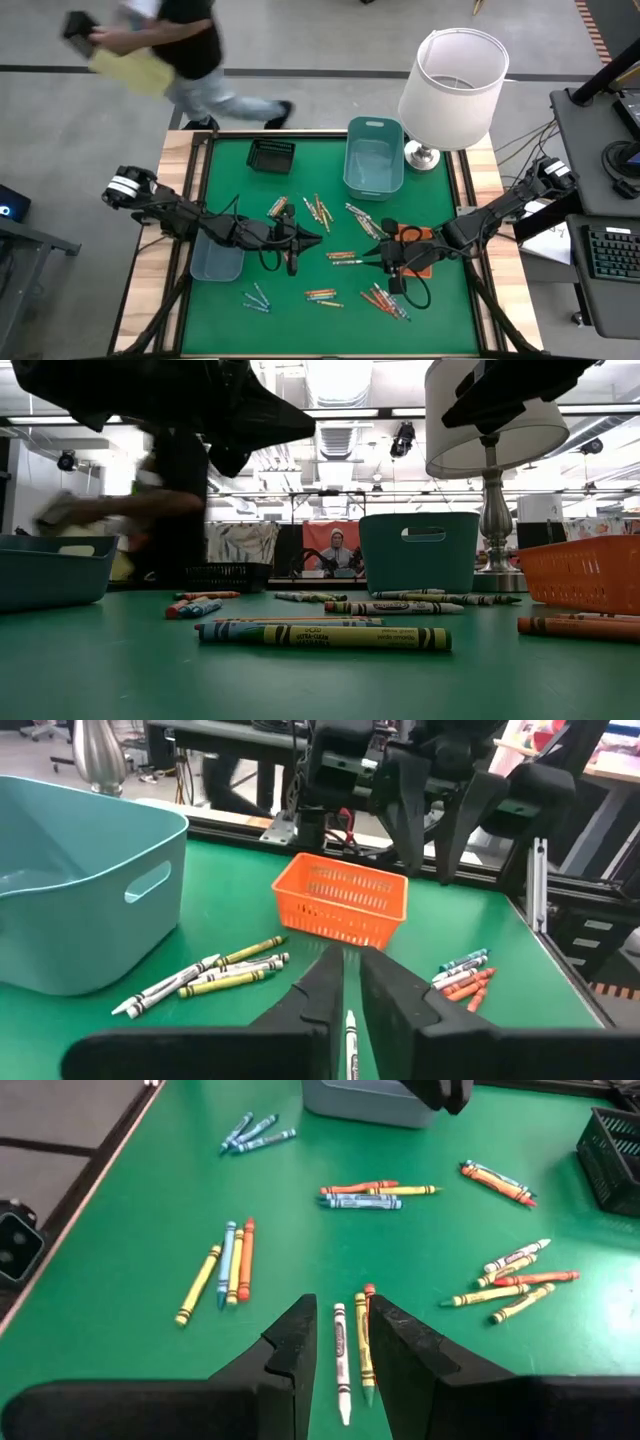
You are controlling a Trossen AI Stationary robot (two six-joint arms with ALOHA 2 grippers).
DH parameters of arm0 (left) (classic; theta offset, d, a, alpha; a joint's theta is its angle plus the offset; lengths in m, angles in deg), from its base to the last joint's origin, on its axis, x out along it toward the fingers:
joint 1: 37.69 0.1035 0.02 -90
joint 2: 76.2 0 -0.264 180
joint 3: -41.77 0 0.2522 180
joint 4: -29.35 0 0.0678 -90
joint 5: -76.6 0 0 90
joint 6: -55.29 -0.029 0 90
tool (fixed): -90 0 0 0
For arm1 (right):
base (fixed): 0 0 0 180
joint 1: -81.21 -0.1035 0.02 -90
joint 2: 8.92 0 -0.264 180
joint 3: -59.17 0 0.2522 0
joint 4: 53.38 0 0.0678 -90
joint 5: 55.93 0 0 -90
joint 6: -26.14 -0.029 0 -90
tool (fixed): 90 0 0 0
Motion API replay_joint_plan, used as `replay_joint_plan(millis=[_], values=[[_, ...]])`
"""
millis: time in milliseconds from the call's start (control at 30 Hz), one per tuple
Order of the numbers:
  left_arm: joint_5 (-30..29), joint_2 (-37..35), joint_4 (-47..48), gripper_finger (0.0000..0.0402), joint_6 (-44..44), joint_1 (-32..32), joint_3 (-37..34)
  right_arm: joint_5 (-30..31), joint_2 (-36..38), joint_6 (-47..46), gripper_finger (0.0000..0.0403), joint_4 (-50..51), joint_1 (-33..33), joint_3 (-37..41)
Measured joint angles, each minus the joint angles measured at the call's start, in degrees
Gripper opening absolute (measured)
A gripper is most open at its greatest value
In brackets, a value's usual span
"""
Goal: Sort crayons
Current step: Put the orange crayon into the blue bin
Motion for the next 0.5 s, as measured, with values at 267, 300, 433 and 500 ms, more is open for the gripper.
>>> replay_joint_plan(millis=[267, 300, 433, 500], values=[[-0.16, 9.28, -12.08, 0.0081, -0.36, 0.06, 0.0, 0.44, 0.0, 2.08, 0.0075, -0.56, 0.15, 0.11], [-0.31, 10.61, -13.35, 0.0085, -0.37, 0.09, 0.0, 0.46, 0.0, 2.32, 0.0074, -0.8, 0.15, 0.11], [-0.44, 15.13, -15.99, 0.0095, -0.22, 0.52, 0.0, 0.46, 0.0, 3.22, 0.0073, -2.19, 0.15, 0.11], [-0.49, 16.57, -15.97, 0.0096, -0.04, 0.73, 0.0, 0.46, 0.0, 3.3, 0.0075, -2.77, 0.15, 0.12]])
